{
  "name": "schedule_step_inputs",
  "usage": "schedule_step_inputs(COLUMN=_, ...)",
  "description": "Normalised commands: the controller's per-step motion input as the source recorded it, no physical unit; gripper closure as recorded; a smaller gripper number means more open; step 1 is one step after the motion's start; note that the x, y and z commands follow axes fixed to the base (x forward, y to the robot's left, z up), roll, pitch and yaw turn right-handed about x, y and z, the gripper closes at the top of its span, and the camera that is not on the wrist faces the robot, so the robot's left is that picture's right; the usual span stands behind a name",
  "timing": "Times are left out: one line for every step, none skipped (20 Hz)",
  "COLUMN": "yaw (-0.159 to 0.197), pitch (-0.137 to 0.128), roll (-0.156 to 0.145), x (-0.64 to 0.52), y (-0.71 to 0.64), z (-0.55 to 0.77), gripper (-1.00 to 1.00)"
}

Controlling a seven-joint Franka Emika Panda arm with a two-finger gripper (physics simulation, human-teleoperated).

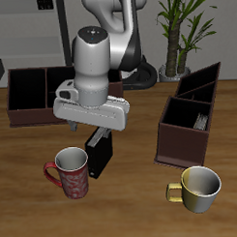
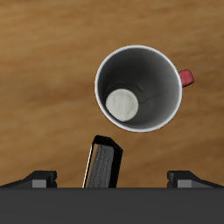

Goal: Place the yellow book into the left desk caddy's right compartment and place the black book into the left desk caddy's back compartment

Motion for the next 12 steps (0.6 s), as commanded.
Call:
schedule_step_inputs(yaw=0.03, pitch=0.014, roll=-0.051, x=0.0, y=0.08, z=-0.21, gripper=-1.0)
schedule_step_inputs(yaw=-0.029, pitch=0.016, roll=0.012, x=-0.01, y=0.0, z=-0.26, gripper=-1.0)
schedule_step_inputs(yaw=-0.017, pitch=-0.006, roll=0.04, x=-0.12, y=0.12, z=-0.23, gripper=-1.0)
schedule_step_inputs(yaw=-0.001, pitch=0.012, roll=0.03, x=-0.1, y=0.12, z=-0.22, gripper=-1.0)
schedule_step_inputs(yaw=-0.012, pitch=0.011, roll=0.041, x=-0.12, y=0.22, z=-0.22, gripper=-1.0)
schedule_step_inputs(yaw=0.011, pitch=-0.003, roll=0.0, x=-0.04, y=0.08, z=-0.19, gripper=-1.0)
schedule_step_inputs(yaw=-0.006, pitch=0.004, roll=0.052, x=-0.1, y=0.16, z=-0.14, gripper=-1.0)
schedule_step_inputs(yaw=0.01, pitch=-0.009, roll=0.038, x=-0.05, y=0.08, z=-0.09, gripper=-1.0)
schedule_step_inputs(yaw=-0.048, pitch=0.013, roll=-0.018, x=-0.04, y=0.04, z=-0.18, gripper=-1.0)
schedule_step_inputs(yaw=0.01, pitch=-0.007, roll=0.013, x=-0.1, y=0.11, z=-0.1, gripper=-1.0)
schedule_step_inputs(yaw=-0.027, pitch=0.013, roll=0.016, x=-0.04, y=0.02, z=-0.22, gripper=-1.0)
schedule_step_inputs(yaw=0.007, pitch=-0.008, roll=-0.002, x=-0.09, y=0.04, z=-0.11, gripper=-1.0)
